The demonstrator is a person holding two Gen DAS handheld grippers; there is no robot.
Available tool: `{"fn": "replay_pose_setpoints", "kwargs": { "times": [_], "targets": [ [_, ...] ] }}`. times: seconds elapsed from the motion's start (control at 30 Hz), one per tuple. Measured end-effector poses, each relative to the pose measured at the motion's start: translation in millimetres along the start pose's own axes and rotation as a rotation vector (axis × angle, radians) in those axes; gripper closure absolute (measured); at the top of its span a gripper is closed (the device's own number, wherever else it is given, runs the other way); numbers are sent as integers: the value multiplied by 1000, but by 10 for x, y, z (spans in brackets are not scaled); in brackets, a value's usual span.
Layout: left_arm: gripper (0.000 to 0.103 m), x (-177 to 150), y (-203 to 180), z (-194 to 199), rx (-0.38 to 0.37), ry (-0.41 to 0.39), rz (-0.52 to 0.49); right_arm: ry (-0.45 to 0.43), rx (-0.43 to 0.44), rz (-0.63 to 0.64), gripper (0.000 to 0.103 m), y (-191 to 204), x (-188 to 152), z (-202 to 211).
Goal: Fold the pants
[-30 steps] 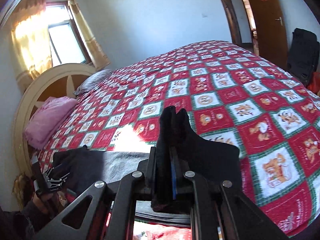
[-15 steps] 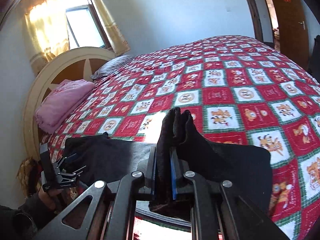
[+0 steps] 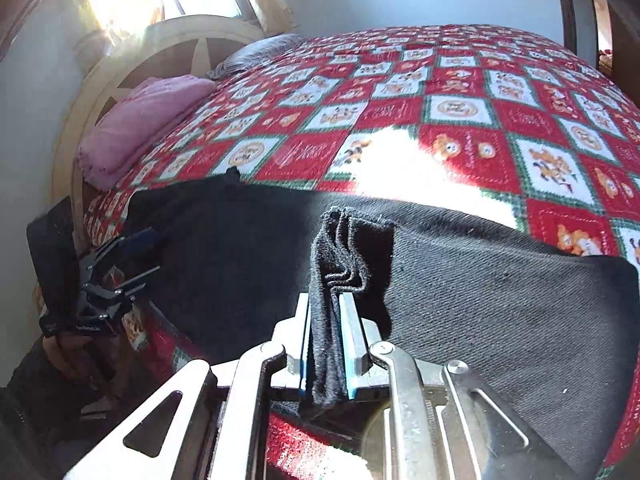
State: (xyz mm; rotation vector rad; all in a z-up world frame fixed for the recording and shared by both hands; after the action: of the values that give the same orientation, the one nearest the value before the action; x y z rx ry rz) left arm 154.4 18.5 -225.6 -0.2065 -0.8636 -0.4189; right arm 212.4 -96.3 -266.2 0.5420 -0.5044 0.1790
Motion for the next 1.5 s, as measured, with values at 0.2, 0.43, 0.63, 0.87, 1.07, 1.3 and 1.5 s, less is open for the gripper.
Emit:
{"fn": "replay_pose_setpoints", "kwargs": {
  "times": [0.2,0.43,0.63,0.87,1.07,1.3,1.5],
  "targets": [
    [0,211,-308,-46,-111,-22,12,-58,53,36,48,-23,44,443],
    [8,521,-923,-342,-250,-4,-34,-203,-65,-181,48,-932,176,943],
    [38,640,-1295,-696,-325,69,-35,-264,-96,-390,48,-1589,167,1107],
    [83,628,-1313,-841,-306,115,-2,-283,-108,-408,47,-1651,173,1096],
    [91,778,-1225,-681,-336,62,36,-291,-124,-369,47,-1571,143,1070],
    [91,795,-939,-591,-274,29,66,-329,-86,-251,46,-1256,163,1123],
    [83,554,-907,-817,-236,97,85,-149,-121,-139,44,-1099,-66,632]
  ]
}}
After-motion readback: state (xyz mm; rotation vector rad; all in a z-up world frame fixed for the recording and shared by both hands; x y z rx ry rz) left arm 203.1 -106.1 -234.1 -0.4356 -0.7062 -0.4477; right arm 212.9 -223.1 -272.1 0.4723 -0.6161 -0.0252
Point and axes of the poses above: each gripper's, at about its wrist camera, not at the fingertips, and z roughly against the way its jaws point, y to its left, x to its top, the point moved 9 cm from there along -z, roughly the way its jaws point, and after that the axes turned 11 degrees about -z, right-handed, at the moved point
